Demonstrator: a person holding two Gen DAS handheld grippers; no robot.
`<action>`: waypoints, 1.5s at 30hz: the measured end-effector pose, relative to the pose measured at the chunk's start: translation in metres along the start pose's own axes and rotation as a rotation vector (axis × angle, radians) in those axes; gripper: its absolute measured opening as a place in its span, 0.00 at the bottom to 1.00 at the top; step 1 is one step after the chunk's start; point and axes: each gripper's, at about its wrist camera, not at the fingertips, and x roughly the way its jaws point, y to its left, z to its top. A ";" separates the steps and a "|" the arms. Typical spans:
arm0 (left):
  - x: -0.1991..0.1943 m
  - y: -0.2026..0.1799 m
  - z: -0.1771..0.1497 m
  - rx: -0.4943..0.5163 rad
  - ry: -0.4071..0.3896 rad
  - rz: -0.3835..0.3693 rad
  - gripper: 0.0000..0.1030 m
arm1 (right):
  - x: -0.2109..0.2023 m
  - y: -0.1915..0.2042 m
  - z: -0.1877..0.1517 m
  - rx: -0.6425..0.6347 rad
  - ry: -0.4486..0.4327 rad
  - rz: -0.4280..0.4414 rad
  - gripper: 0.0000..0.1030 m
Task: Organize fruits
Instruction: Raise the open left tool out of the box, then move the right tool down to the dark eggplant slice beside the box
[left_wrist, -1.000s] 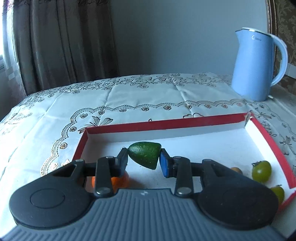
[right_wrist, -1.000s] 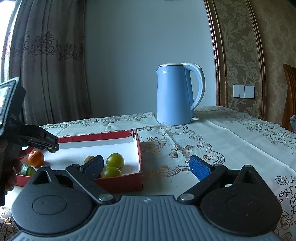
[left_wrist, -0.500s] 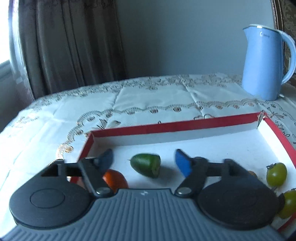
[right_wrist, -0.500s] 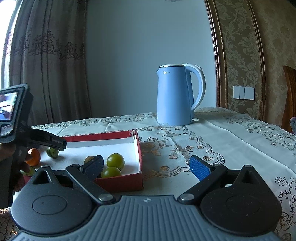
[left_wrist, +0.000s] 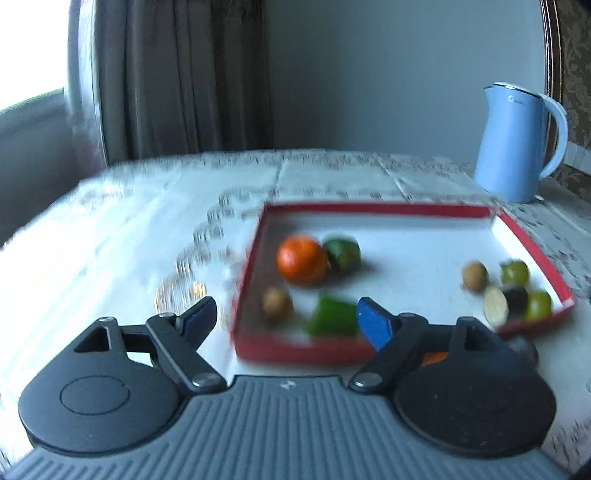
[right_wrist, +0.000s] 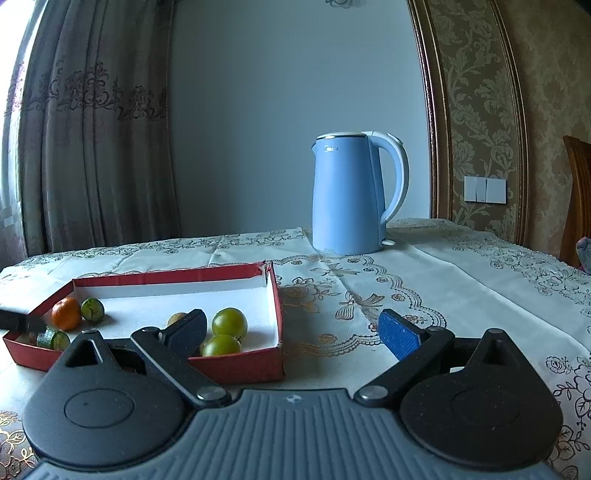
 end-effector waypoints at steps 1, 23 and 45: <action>-0.003 0.001 -0.005 -0.009 -0.001 -0.005 0.80 | 0.000 0.001 0.000 -0.003 -0.002 -0.001 0.97; -0.001 0.020 -0.032 -0.068 0.082 0.006 0.83 | -0.003 0.001 -0.001 -0.008 -0.008 -0.013 0.98; 0.008 0.020 -0.029 -0.099 0.073 0.001 0.94 | -0.022 0.026 -0.003 -0.125 0.088 0.188 0.98</action>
